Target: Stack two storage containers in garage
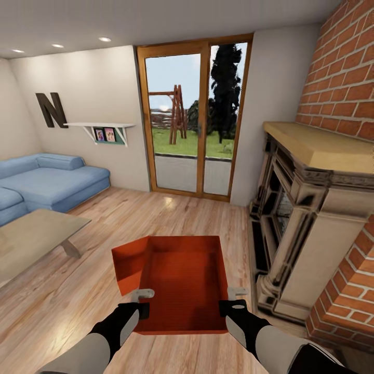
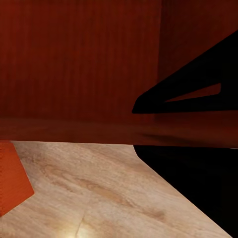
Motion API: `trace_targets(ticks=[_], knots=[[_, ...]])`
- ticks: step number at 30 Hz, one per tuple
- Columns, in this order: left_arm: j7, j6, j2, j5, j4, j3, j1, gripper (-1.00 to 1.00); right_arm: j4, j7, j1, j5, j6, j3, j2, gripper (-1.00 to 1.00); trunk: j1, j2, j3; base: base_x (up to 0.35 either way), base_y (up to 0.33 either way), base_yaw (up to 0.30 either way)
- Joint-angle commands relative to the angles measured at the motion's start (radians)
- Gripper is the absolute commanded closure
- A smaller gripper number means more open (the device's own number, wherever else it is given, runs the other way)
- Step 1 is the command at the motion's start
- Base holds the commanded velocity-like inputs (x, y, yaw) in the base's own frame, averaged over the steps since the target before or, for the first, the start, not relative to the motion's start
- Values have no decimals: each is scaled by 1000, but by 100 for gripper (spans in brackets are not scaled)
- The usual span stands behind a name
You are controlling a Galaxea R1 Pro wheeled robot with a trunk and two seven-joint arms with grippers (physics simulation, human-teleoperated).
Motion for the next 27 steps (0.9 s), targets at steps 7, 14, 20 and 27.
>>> trace_targets(ticks=[7,14,20,27], knots=[[10,8,2,-4,0,24,0,100,-3,-2,-1,18,-13,-17,-9,100,0,-1,9,0,0,0],[10,8,2,-4,0,24,0,100,-3,-2,-1,19,-13,-17,-9,100,0,-1,20,0,0,0],[10,9,2,-4,0,24,0,100,-3,-2,-1,20,-13,-17,-9,100,0,-1,30,0,0,0],[10,8,2,-4,0,24,0,100,-3,-2,-1,20,-13,-17,-9,100,0,-1,41,0,0,0]])
